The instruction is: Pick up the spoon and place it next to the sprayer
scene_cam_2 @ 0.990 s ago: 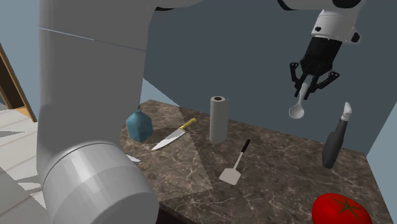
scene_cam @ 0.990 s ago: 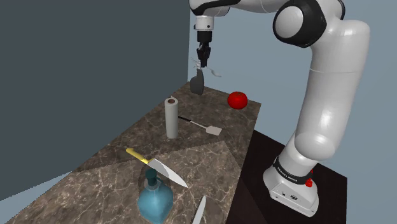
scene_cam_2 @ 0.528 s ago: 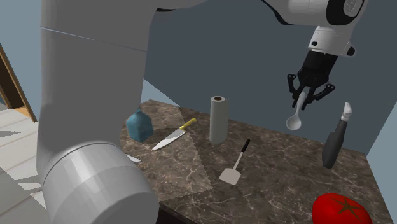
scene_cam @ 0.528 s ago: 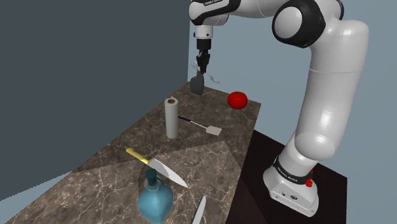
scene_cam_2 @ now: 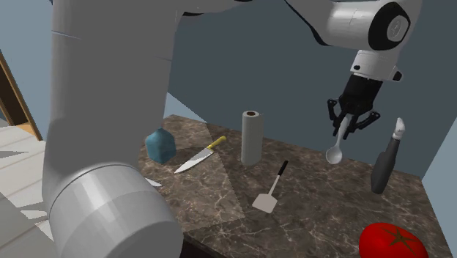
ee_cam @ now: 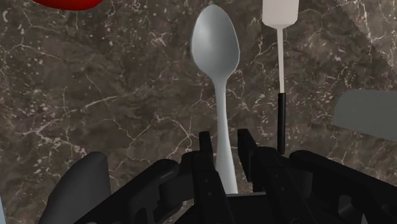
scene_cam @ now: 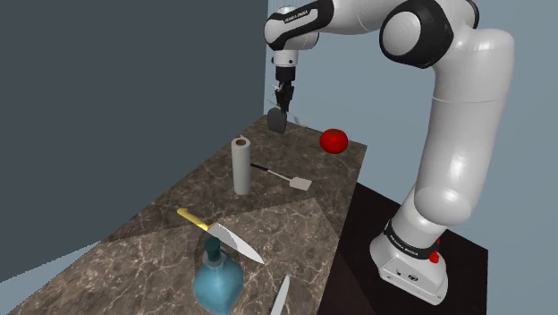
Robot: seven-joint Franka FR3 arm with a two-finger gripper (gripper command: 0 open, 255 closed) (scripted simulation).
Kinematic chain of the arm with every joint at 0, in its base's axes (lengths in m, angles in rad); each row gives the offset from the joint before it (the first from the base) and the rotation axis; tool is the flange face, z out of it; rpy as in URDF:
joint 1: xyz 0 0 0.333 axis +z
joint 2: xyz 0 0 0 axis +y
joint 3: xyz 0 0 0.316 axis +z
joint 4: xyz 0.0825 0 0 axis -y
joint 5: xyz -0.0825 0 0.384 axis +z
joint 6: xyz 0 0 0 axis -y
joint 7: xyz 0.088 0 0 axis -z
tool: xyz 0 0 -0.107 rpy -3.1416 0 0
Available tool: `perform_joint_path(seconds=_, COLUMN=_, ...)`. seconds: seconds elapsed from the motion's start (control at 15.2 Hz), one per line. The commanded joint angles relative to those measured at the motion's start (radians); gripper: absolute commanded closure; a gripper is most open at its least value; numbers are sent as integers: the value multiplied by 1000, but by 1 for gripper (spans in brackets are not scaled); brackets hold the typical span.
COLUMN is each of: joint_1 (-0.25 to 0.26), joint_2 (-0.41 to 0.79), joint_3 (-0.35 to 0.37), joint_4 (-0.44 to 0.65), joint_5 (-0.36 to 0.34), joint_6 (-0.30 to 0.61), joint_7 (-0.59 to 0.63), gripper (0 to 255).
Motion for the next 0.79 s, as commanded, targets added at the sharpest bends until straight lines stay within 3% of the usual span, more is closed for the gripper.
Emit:
perform_joint_path(seconds=0.0, joint_1=0, joint_2=7, joint_3=1, joint_4=-20, joint_5=2, joint_6=27, joint_7=-3, gripper=255)
perform_joint_path(seconds=0.73, joint_1=-2, joint_2=60, joint_3=7, joint_4=-97, joint_5=20, joint_6=155, joint_7=-20, gripper=255)
